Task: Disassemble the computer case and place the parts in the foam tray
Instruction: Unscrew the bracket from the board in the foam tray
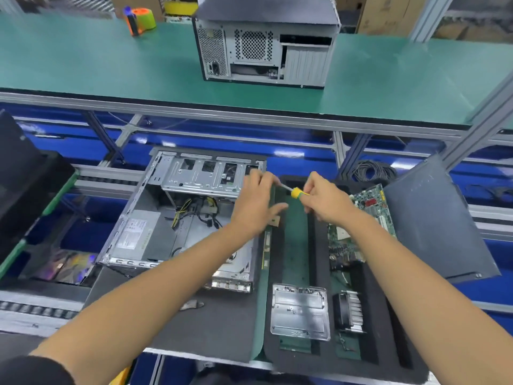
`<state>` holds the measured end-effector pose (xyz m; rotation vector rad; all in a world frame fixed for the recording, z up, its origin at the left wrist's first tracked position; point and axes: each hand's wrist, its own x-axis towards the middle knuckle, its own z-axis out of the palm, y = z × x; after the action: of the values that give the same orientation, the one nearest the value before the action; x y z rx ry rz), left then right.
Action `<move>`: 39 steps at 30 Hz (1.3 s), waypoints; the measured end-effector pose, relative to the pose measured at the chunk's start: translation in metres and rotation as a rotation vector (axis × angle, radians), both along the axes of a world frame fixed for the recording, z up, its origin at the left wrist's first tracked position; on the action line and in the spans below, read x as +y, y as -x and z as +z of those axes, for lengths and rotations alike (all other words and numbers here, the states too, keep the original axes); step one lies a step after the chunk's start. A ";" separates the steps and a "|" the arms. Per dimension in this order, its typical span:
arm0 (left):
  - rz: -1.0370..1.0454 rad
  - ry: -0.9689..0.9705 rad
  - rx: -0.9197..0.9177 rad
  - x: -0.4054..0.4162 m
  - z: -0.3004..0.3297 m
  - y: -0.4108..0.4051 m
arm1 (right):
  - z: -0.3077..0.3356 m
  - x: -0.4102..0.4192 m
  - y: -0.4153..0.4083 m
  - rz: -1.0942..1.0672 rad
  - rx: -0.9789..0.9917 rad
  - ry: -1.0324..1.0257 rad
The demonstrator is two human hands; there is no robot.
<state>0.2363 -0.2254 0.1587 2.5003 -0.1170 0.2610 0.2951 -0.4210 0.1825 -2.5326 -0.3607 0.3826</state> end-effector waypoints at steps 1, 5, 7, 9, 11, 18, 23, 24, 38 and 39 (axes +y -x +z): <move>0.056 -0.005 -0.005 0.015 0.001 -0.003 | 0.008 0.012 -0.002 0.042 -0.031 0.025; 0.103 -0.057 0.071 0.069 -0.011 -0.004 | 0.025 0.067 -0.003 0.190 -0.137 0.142; 0.109 -0.042 0.059 0.093 -0.014 -0.005 | 0.027 0.092 -0.007 0.203 -0.162 0.141; 0.092 -0.130 0.031 0.113 -0.013 -0.008 | 0.032 0.113 -0.012 0.214 -0.197 0.108; 0.070 -0.216 -0.010 0.128 -0.011 -0.014 | 0.040 0.130 -0.017 0.242 -0.237 0.072; 0.200 0.243 0.086 0.163 -0.009 -0.051 | 0.062 0.179 -0.035 0.094 -0.208 -0.334; 0.090 0.481 0.160 0.167 -0.015 -0.074 | 0.069 0.207 -0.053 0.038 -0.148 -0.349; 0.073 0.504 0.170 0.169 -0.016 -0.077 | 0.070 0.212 -0.058 0.037 -0.140 -0.312; -0.123 0.494 0.342 0.188 -0.052 -0.087 | 0.055 0.242 -0.086 0.016 -0.056 0.034; -0.126 0.519 0.350 0.189 -0.053 -0.087 | 0.055 0.243 -0.086 0.017 -0.060 0.044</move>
<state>0.3232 -0.0368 0.1056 1.9752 -0.0530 -0.1816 0.3811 -0.1777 0.2370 -2.5893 -0.4015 0.3249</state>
